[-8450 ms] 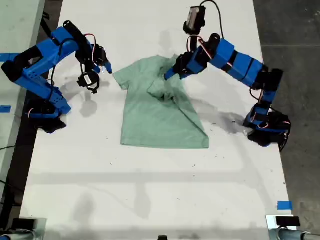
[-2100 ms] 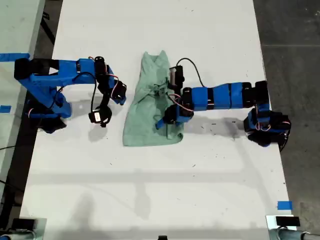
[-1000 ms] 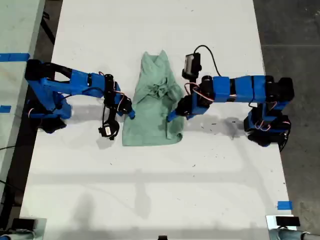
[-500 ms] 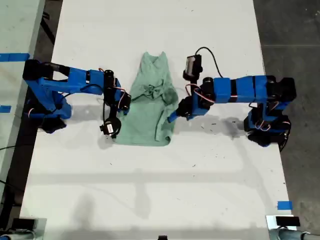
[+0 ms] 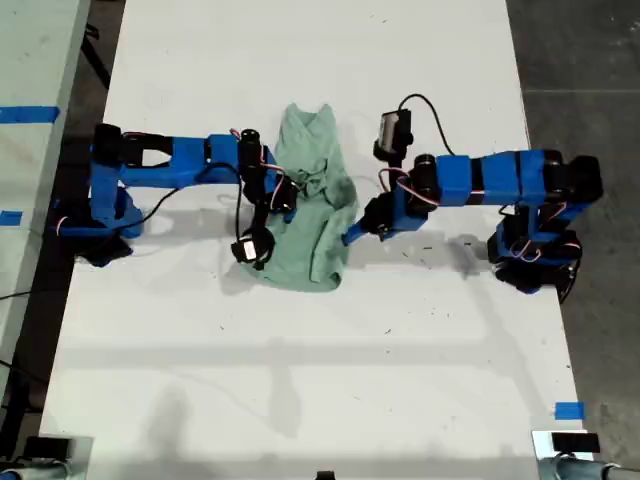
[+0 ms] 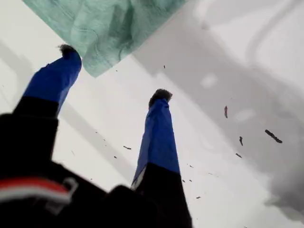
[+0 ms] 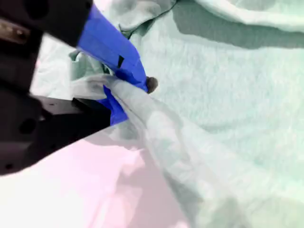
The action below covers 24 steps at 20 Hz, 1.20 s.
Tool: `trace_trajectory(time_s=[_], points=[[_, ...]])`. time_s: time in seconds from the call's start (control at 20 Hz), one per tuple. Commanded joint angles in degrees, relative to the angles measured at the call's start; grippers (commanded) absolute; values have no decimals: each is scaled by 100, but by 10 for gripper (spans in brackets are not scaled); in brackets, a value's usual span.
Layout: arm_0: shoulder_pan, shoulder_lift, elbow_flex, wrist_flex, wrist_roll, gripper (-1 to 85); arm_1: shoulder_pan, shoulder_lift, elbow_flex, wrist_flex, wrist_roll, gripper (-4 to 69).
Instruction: Fold tshirt
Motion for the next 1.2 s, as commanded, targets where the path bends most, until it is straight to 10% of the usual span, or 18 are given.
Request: trace_trajectory(time_s=[0.0,0.25,1.15], points=[[-35,-1512,-2048,167,62,0,9,642,70,-123,79,276],[-105,-2101,-2171,62,-185,236,9,1046,606,-237,193,275],[211,1775,-1072,3155,-413,186,26,1310,1090,-510,246,273]])
